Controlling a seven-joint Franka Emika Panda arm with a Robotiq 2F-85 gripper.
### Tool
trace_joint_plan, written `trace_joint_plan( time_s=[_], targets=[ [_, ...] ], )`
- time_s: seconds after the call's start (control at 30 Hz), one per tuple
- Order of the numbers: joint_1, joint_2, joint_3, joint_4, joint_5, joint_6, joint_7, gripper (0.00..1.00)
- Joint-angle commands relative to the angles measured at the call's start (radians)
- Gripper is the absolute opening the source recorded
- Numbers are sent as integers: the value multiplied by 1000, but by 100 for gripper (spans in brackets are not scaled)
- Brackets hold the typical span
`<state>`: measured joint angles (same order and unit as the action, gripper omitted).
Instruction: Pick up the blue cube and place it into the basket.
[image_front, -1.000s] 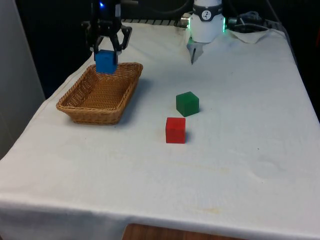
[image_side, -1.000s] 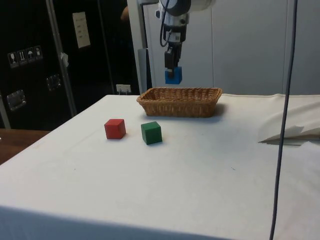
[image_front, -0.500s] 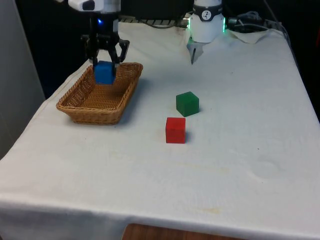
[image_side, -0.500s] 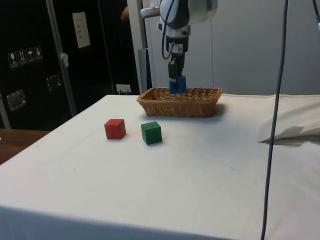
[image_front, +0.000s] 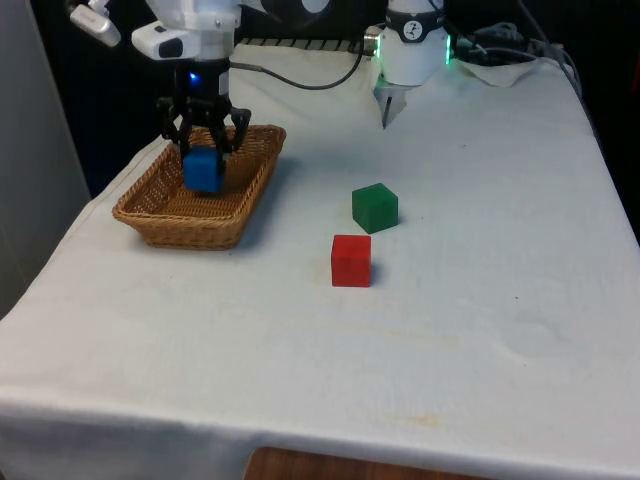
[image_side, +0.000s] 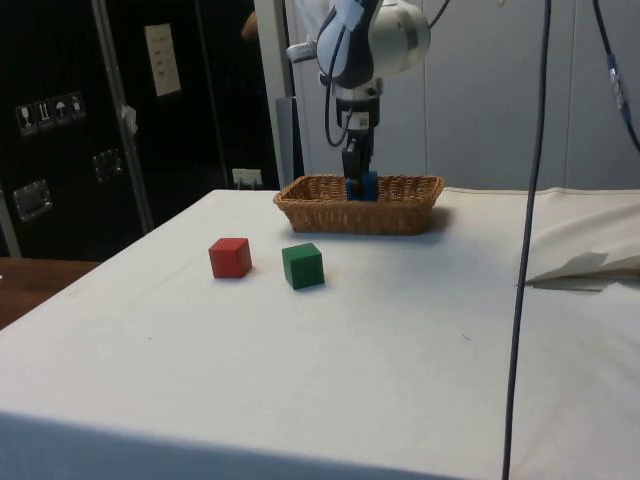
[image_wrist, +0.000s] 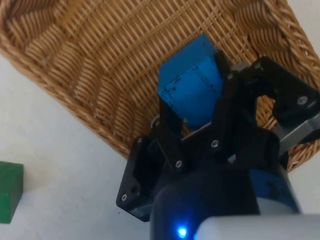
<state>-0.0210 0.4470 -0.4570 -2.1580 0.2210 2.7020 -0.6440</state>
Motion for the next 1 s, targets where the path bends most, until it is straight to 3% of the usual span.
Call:
trace_joint_plan(
  time_s=[0.0,0.03,0.4,0.57,0.73,0.97],
  targets=[
    [-1,9,0,4,5,1,-4,0],
    [-14,13,14,8,24,9,-23,0],
    [-4,21,2,13,30,5,-23,3],
    [-3,22,1,13,29,5,-21,45],
    [-3,23,0,14,28,5,-21,97],
    [-2,23,0,14,28,5,-20,100]
  ],
)
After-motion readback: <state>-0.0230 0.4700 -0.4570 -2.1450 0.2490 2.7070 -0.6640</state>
